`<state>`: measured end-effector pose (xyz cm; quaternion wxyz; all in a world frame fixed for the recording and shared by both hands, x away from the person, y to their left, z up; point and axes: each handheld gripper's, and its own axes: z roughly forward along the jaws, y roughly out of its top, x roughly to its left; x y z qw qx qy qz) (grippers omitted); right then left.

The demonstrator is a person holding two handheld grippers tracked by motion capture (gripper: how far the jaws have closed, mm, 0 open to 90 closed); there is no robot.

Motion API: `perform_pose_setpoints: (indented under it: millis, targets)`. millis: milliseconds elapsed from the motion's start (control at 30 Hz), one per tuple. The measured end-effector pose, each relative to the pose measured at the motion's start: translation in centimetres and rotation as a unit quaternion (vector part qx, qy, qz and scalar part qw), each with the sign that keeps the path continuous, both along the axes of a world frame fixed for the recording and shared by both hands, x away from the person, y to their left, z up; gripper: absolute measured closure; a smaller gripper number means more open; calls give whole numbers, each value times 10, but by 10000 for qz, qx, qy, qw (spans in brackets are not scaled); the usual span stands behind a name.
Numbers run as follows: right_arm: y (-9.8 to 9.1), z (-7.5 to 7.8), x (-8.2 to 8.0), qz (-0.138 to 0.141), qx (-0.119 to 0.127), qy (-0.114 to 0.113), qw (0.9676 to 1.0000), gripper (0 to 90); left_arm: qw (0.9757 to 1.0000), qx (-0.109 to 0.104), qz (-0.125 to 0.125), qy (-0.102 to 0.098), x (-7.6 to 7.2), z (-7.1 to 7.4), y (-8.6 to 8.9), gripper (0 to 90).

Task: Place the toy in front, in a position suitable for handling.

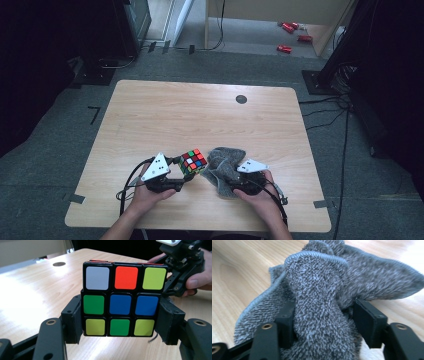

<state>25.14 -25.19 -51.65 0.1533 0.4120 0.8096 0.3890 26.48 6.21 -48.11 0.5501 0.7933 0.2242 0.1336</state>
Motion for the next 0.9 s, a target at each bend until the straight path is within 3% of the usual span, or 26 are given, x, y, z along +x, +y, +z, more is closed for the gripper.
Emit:
perform_pose_setpoints:
  millis: [100, 167, 267, 300, 467, 567, 667, 733, 800, 900]
  targets:
    - [-1, -3, 0, -21, 161, 61, 9999, 417, 9997, -34, 182, 171, 2, -4, 1, 343]
    - [-2, -5, -1, -25, 186, 13, 9998, 421, 9995, -135, 48, 274, 3, -6, 2, 343]
    - [-2, -6, -2, -80, 236, 2, 9997, 437, 9993, -219, 269, 160, 0, -7, 0, 343]
    - [-2, -6, -3, -81, 213, -25, 9997, 450, 9988, -279, 305, 252, 0, -8, 0, 342]
    - [-2, -5, -3, 3, 203, -10, 9998, 495, 9988, -113, 309, 354, 3, -13, -3, 342]
    - [1, -5, -5, 19, 77, -62, 9999, 517, 9986, -195, 258, 428, 3, -15, -5, 343]
    - [4, -3, -6, 90, -22, -96, 9999, 558, 9993, -272, 161, 209, -1, -17, -6, 345]
    - [3, -4, -6, 105, 34, -87, 9999, 602, 9994, -235, -42, 253, 0, -17, -8, 346]
    - [3, -3, -6, 164, 69, -64, 9998, 667, 9997, -170, 1, 175, -1, -19, -10, 346]
    - [3, -4, -5, 155, 128, -17, 9998, 714, 9992, -291, 68, 248, 1, -20, -7, 345]
